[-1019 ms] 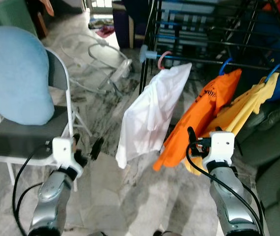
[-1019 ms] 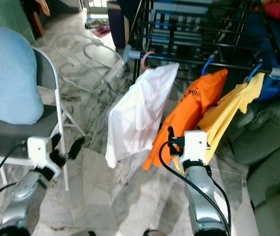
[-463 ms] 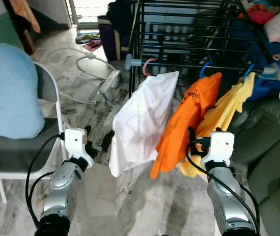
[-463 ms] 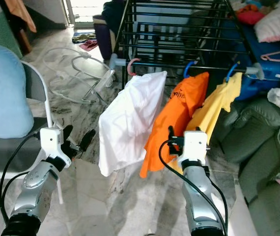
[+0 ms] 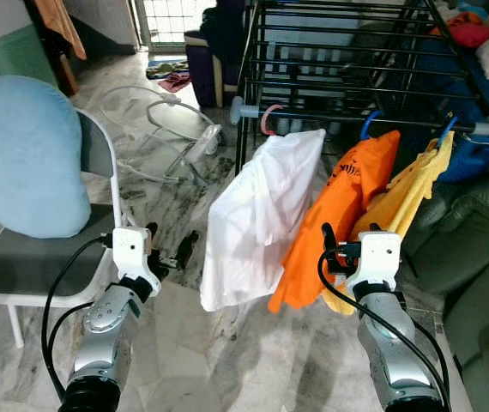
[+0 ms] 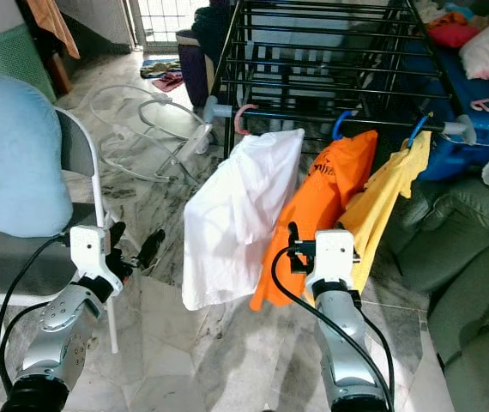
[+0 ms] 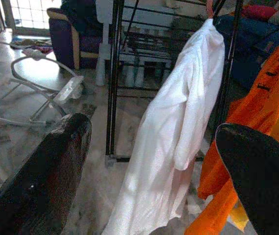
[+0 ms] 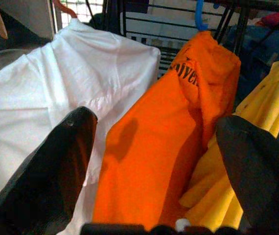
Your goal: Hang hanger
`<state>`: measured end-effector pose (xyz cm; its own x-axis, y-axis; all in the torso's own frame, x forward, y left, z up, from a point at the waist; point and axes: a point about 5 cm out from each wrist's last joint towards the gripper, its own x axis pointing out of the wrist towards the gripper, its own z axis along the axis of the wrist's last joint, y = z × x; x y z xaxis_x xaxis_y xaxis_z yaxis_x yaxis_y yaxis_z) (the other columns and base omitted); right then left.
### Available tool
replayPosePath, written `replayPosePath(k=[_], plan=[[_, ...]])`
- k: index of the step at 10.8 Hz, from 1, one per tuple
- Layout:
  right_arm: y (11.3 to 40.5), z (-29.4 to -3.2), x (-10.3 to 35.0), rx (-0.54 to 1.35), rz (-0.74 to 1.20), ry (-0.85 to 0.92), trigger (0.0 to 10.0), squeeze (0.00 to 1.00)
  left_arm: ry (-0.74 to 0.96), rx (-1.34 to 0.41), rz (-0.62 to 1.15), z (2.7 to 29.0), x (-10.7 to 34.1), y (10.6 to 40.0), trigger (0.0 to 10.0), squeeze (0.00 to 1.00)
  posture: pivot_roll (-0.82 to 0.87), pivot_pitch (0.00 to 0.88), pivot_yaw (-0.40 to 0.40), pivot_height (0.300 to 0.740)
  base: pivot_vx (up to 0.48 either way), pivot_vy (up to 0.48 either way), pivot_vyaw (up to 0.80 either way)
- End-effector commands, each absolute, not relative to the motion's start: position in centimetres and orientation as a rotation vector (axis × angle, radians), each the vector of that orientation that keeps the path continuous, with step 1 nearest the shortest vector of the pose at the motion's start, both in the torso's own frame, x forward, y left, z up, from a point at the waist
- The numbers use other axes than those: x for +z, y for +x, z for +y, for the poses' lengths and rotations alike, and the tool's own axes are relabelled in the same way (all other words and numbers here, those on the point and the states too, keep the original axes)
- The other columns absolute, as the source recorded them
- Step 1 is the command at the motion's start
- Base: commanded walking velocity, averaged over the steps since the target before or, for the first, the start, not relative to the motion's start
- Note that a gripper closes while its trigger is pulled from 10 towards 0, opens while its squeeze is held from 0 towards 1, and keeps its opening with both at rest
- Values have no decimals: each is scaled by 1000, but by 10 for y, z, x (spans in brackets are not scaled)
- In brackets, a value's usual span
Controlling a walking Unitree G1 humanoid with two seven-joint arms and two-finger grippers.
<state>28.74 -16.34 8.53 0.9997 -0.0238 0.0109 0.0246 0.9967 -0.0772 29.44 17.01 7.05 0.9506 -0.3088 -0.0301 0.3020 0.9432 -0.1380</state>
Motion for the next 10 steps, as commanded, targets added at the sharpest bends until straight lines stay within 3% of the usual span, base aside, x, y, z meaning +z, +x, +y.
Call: replayPosePath(k=[1,6,10], plan=[[290,-164,88,-22,-24,-76,10000,0,-122,-316,42,169,75,297,10000,0,-62,5,17,740,0,416,0],[303,-160,109,-32,-100,-88,10000,0,-131,-294,31,162,80,305,10000,0,-89,62,33,740,0,457,0],[306,-164,114,-54,-116,-88,10000,0,-130,-342,-38,152,90,312,10000,0,-111,93,38,740,0,0,0]])
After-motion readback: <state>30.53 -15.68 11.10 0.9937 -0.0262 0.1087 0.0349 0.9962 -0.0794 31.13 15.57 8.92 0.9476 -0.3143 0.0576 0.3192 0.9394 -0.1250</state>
